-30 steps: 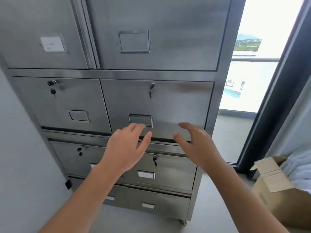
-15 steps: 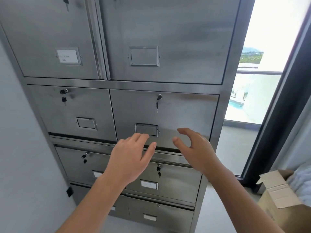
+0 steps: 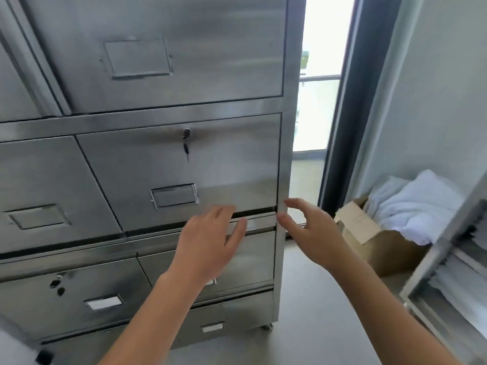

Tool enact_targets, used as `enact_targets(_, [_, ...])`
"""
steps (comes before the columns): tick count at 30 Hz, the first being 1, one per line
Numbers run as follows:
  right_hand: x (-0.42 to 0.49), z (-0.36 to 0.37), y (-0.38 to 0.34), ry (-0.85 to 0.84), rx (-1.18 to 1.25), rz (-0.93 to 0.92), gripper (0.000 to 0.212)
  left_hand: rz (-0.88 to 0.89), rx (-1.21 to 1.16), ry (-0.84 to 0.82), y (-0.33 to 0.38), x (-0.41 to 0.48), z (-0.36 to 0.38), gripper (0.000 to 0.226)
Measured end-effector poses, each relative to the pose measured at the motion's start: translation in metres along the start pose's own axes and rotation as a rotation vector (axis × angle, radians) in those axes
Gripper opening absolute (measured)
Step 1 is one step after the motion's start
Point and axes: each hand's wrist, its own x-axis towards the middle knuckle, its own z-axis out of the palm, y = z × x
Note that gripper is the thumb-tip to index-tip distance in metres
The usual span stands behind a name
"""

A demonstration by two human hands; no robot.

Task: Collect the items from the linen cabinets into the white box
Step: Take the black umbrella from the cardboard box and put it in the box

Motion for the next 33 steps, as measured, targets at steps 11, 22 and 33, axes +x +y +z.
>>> enact_targets(11, [-0.177, -0.096, 0.032, 0.385, -0.194, 0.522, 0.075, 0.536, -0.323, -0.166, 0.127, -0.011, 0.057, 0.057])
enact_targets(22, [-0.476, -0.233, -0.007, 0.895, -0.391, 0.872, 0.062, 1.087, -0.604, -0.176, 0.382, -0.15, -0.002, 0.048])
enact_targets(33, [-0.618, -0.269, -0.052, 1.093, -0.496, 1.023, 0.055, 1.32, -0.716, -0.132, 0.481, -0.25, -0.043, 0.043])
